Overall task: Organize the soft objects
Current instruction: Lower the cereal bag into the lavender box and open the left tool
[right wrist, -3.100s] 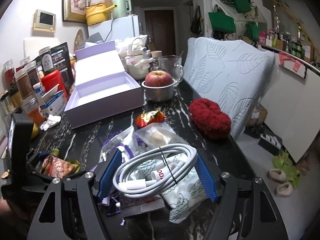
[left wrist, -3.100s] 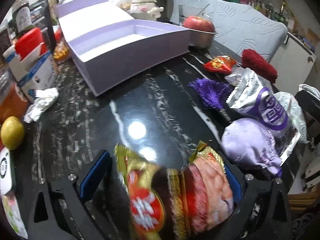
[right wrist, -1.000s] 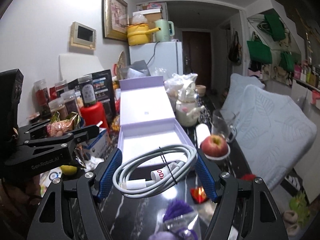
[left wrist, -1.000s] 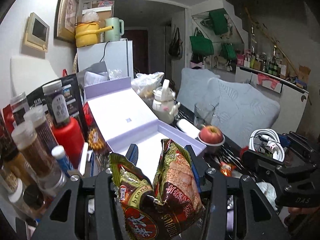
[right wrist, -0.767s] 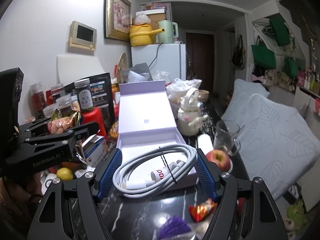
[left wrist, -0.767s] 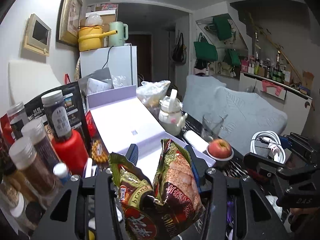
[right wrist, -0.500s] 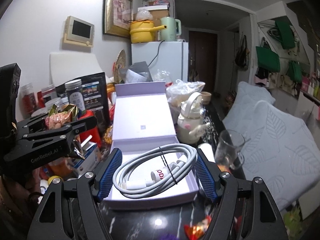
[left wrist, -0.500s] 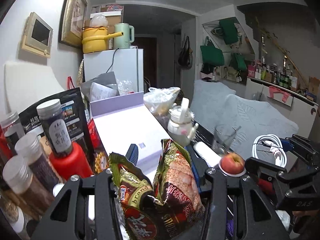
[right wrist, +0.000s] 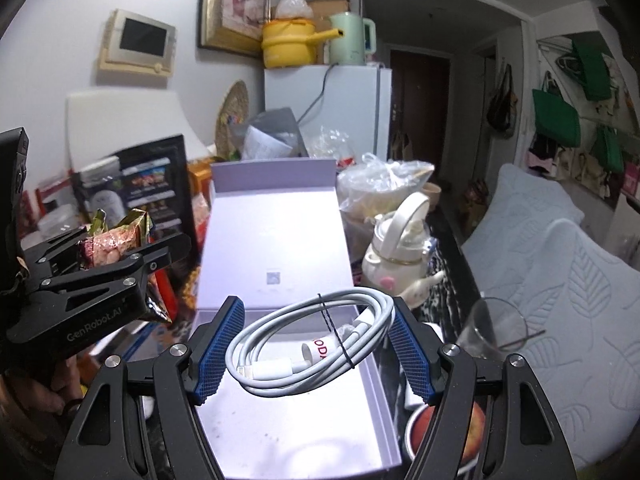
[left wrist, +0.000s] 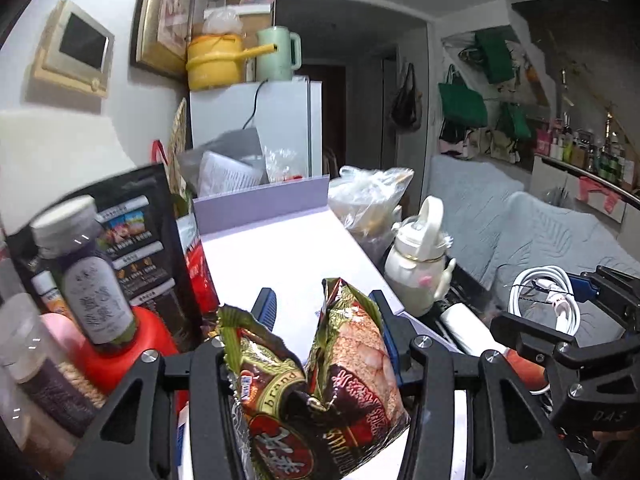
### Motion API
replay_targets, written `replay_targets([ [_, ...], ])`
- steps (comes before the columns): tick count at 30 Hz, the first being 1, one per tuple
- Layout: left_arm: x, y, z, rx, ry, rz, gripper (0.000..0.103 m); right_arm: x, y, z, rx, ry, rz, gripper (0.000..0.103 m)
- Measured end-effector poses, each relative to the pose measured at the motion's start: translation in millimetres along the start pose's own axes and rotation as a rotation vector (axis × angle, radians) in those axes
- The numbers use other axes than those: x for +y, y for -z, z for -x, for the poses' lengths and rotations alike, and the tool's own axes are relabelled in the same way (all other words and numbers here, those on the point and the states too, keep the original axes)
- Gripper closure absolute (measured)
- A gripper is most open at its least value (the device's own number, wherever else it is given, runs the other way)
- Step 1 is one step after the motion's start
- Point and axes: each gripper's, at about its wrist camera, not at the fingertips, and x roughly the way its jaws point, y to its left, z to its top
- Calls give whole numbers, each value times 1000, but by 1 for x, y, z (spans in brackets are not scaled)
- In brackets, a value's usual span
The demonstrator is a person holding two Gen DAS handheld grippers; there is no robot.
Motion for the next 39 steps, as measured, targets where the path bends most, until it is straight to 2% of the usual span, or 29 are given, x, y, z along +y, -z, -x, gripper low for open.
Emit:
replay_targets([
  [16,-3,29,-88,167,-46,-37,56,-13,9,-79,116,23,19,30],
  [26,-2,43,-112,268,-87,-37,54,-10,16,-100,165,23,50,30],
  [27,-1,43,-114,287,-78,-29,51,-10,15,-101,166,22,53,30],
  [29,0,45,-117,319,-73,-19,35,-10,13,-102,165,23,56,30],
  [30,0,45,-118,329,-85,-18,24,-10,13,-102,164,22,56,30],
  [31,1,46,-118,327,-102,-18,20,-10,12,-102,162,22,57,30],
  [37,0,42,-111,294,-144,-39,18,-6,11,-106,171,13,77,28],
  [39,1,40,-110,291,-145,-40,18,-5,11,-108,184,13,79,21],
])
